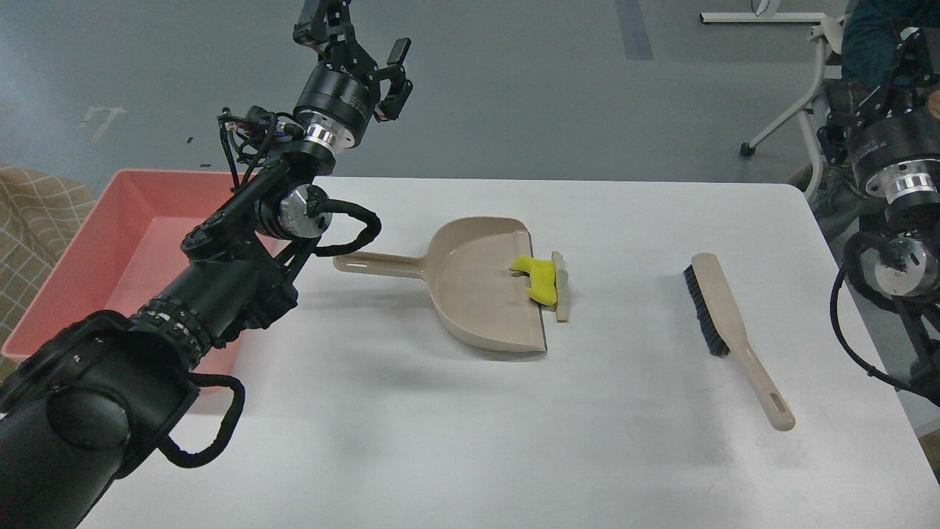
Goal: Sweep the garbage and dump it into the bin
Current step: 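Lower the left gripper from above the pink bin toward the dustpan handle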
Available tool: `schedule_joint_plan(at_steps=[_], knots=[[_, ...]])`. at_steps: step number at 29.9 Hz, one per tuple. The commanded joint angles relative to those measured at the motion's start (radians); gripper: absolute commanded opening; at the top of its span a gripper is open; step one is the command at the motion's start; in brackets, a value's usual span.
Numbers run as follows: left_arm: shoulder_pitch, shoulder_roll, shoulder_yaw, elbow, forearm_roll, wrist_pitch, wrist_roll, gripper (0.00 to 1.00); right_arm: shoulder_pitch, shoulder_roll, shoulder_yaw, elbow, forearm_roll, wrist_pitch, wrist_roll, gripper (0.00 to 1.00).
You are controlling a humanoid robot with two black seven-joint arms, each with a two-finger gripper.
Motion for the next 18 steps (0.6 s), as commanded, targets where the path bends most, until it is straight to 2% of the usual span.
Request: schedule_joint_plan(at_steps=[1,8,13,18], knots=[[0.005,-0.008,0.0,0.0,0.004,-0.01,-0.01,0.98,-0.001,0.002,0.017,0.007,0.001,0.013,0.003,1.0],[0.033,-0.023,0.019,-0.003,0.014,-0.01,0.008,0.98,-0.029,0.02,0.018,0.056,0.004,0.013,0.023,1.0],[0.036,-0.021,0.042,-0.011,0.013,-0.014,0.074,0.98,-0.063,0.02,0.021,0.095,0.004,0.013,0.029,1.0],[0.036,-0.015,0.084,-0.014,0.015,-0.006,0.074,0.98,-0.081,0.019,0.021,0.101,0.004,0.007,0.029,1.0]])
